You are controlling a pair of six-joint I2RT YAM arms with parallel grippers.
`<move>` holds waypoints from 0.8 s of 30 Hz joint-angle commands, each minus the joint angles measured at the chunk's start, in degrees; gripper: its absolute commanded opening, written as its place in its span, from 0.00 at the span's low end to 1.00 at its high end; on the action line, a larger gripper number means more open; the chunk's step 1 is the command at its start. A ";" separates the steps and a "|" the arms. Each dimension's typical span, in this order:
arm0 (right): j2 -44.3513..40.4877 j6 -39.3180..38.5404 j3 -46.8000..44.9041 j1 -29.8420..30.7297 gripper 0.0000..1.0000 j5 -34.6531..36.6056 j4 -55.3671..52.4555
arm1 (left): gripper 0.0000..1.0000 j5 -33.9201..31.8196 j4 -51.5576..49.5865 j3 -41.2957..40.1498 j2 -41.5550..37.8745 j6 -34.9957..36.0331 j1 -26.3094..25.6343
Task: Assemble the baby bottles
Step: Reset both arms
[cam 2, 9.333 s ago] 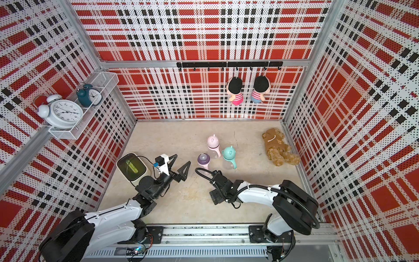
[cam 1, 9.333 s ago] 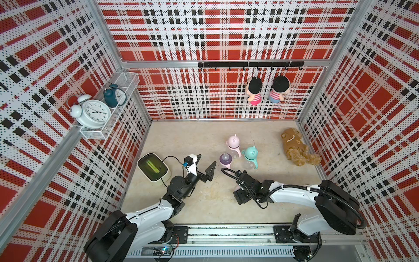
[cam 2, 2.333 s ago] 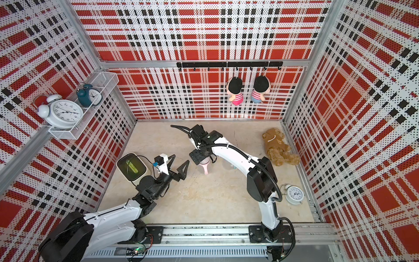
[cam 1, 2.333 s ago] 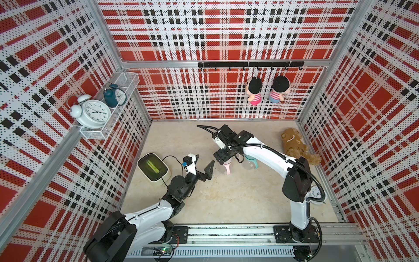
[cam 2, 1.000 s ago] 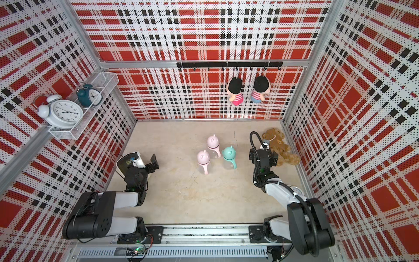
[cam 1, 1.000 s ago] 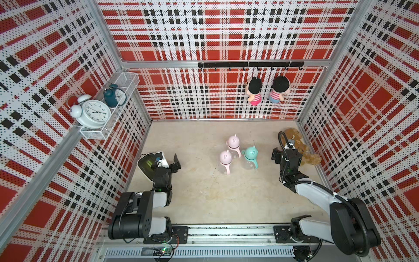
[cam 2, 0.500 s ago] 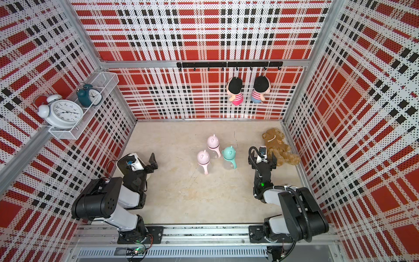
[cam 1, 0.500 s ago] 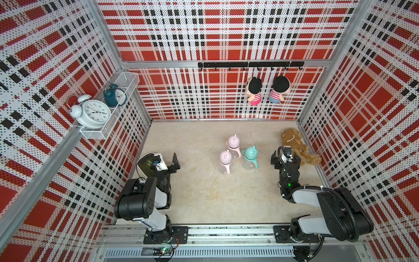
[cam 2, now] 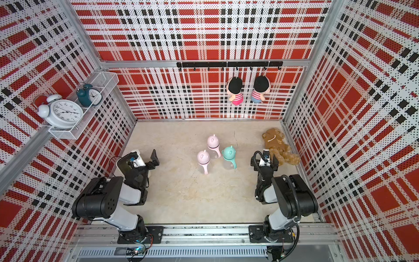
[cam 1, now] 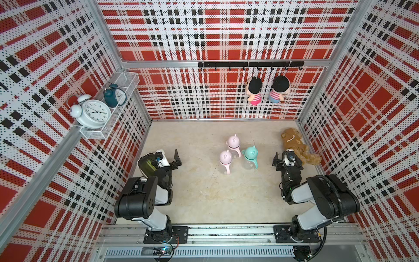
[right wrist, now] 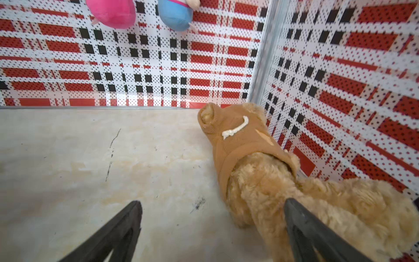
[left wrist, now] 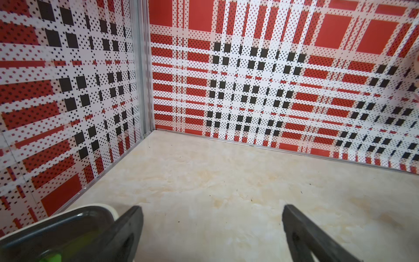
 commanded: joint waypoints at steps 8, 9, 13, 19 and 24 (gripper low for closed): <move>-0.29 3.39 5.14 -2.99 1.00 -6.48 -7.73 | 0.98 -3.60 -3.04 1.17 -0.11 2.10 -1.33; 0.11 2.98 5.02 -2.94 1.00 -6.58 -6.60 | 0.98 -3.54 -3.04 1.17 -0.12 2.13 -1.30; -0.01 3.04 5.19 -2.96 1.00 -6.93 -7.25 | 0.98 -3.54 -3.04 1.17 -0.14 2.10 -1.29; -0.04 3.11 5.26 -2.98 1.00 -7.03 -7.46 | 0.98 -3.54 -3.04 1.17 -0.15 2.14 -1.31; -0.11 3.70 5.75 -3.65 1.00 -7.99 -8.63 | 0.98 -3.60 -3.04 1.17 -0.14 2.10 -1.30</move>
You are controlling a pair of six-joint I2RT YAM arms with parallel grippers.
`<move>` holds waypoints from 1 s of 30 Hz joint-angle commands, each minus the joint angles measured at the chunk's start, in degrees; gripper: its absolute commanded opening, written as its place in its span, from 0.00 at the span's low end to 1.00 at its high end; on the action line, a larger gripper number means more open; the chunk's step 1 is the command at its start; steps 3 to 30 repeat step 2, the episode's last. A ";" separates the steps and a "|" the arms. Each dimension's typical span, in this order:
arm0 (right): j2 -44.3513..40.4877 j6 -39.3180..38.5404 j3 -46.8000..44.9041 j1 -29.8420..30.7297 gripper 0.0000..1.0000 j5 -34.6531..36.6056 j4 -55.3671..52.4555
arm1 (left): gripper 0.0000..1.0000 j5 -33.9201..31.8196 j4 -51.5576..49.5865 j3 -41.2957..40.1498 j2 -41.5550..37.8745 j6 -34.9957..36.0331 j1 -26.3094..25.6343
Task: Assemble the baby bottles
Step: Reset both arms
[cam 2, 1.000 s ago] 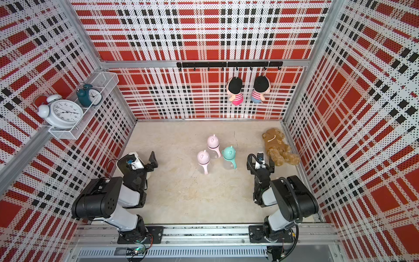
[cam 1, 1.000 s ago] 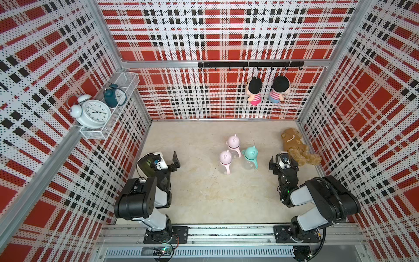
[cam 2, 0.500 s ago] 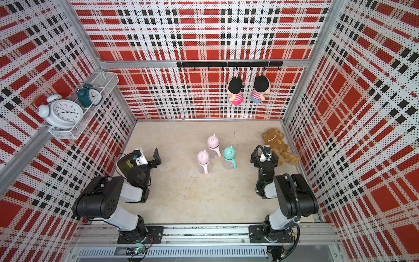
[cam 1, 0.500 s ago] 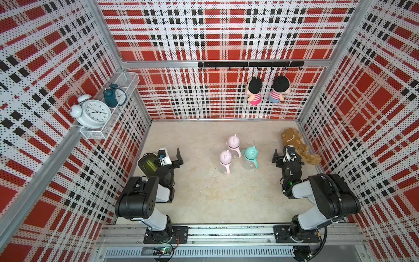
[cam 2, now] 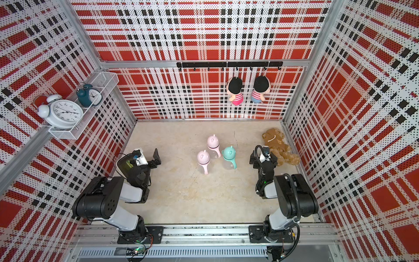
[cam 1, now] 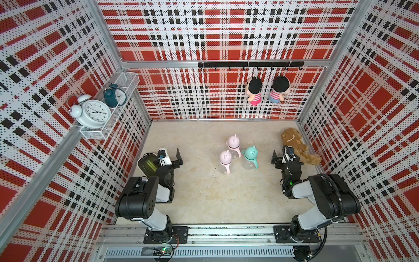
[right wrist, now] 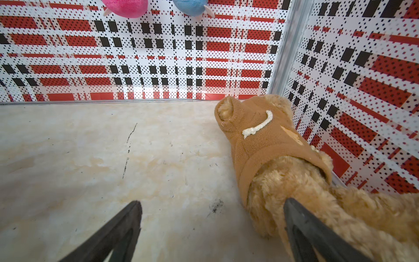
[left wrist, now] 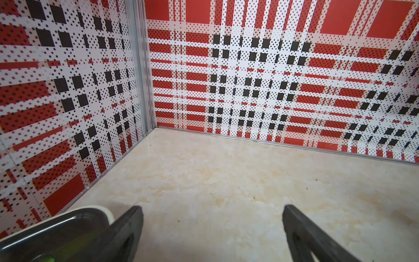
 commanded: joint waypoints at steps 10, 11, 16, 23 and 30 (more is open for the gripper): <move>-0.08 0.66 0.71 -1.06 1.00 -1.09 0.26 | 0.98 -0.48 -0.38 0.40 -0.15 0.66 -0.02; -0.08 0.66 0.71 -1.06 1.00 -1.09 0.26 | 0.98 -0.48 -0.38 0.40 -0.15 0.66 -0.02; -0.08 0.66 0.71 -1.06 1.00 -1.09 0.26 | 0.98 -0.48 -0.38 0.40 -0.15 0.66 -0.02; -0.08 0.66 0.71 -1.06 1.00 -1.09 0.26 | 0.98 -0.48 -0.38 0.40 -0.15 0.66 -0.02; -0.08 0.66 0.71 -1.06 1.00 -1.09 0.26 | 0.98 -0.48 -0.38 0.40 -0.15 0.66 -0.02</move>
